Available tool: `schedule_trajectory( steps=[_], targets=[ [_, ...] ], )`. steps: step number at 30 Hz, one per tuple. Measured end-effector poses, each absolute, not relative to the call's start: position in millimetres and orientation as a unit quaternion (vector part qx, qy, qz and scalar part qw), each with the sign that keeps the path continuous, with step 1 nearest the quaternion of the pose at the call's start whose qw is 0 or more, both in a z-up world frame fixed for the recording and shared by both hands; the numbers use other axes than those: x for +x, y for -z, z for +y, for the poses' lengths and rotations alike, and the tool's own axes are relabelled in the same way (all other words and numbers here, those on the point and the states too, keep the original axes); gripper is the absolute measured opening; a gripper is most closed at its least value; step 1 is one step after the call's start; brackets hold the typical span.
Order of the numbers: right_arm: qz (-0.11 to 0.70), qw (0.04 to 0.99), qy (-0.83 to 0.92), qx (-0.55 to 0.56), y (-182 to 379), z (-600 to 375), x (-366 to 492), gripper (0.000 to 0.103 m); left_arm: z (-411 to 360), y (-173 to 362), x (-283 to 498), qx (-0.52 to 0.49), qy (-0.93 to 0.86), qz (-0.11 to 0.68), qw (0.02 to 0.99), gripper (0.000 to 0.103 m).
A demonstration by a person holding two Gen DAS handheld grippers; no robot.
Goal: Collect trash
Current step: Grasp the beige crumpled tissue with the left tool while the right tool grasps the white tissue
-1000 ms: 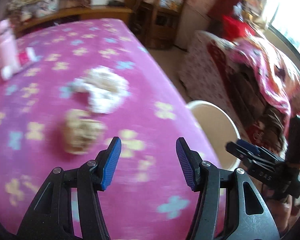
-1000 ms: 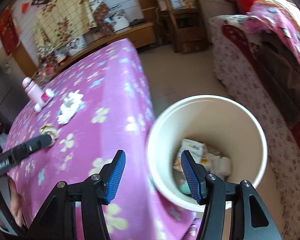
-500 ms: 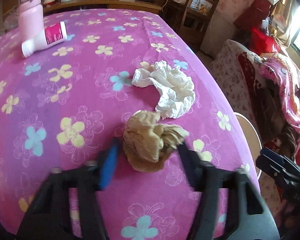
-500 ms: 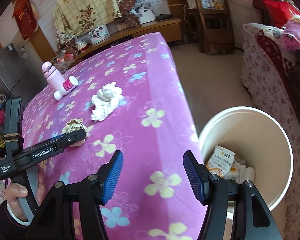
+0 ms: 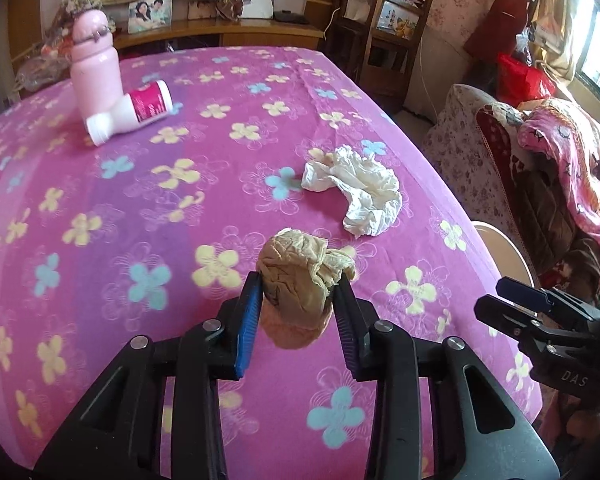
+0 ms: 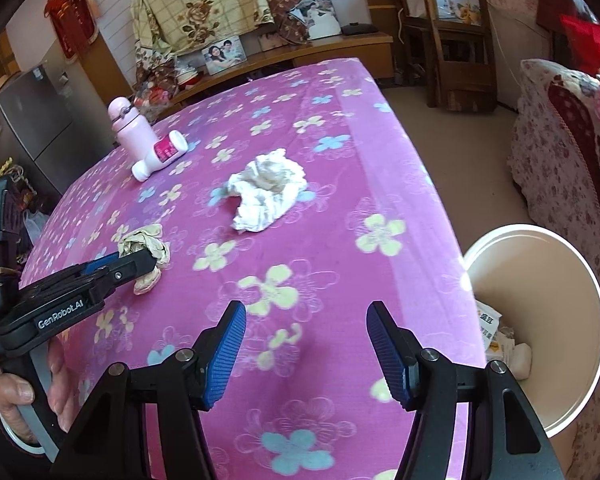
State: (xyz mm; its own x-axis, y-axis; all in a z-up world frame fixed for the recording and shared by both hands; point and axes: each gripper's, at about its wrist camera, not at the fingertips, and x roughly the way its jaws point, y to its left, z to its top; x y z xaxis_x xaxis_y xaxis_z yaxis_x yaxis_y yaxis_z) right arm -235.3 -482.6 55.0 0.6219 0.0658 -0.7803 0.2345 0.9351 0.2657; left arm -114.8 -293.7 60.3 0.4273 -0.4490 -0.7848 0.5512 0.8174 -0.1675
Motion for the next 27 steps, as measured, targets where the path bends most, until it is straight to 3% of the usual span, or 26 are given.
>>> schedule_trajectory(
  steps=[11, 21, 25, 27],
  targets=[
    [0.437, 0.885, 0.04, 0.153, -41.6, -455.7, -200.3, 0.065, -258.5, -60.3, -113.8, 0.062, 0.268, 0.441, 0.854, 0.033],
    [0.427, 0.9, 0.061, 0.056, -39.7, -444.9, -113.1, 0.072, -222.9, -50.7, -89.0, 0.023, 0.249, 0.465, 0.849, 0.033],
    [0.451, 0.889, 0.07, 0.038, -29.8, -453.8, -78.1, 0.072, -218.7, -48.0, -86.0, 0.016, 0.25, 0.468, 0.848, 0.033],
    [0.464, 0.881, 0.075, 0.054, -23.8, -460.0, -71.4, 0.06, -218.1, -46.6, -85.9, 0.015, 0.25, 0.47, 0.846, 0.033]
  ],
)
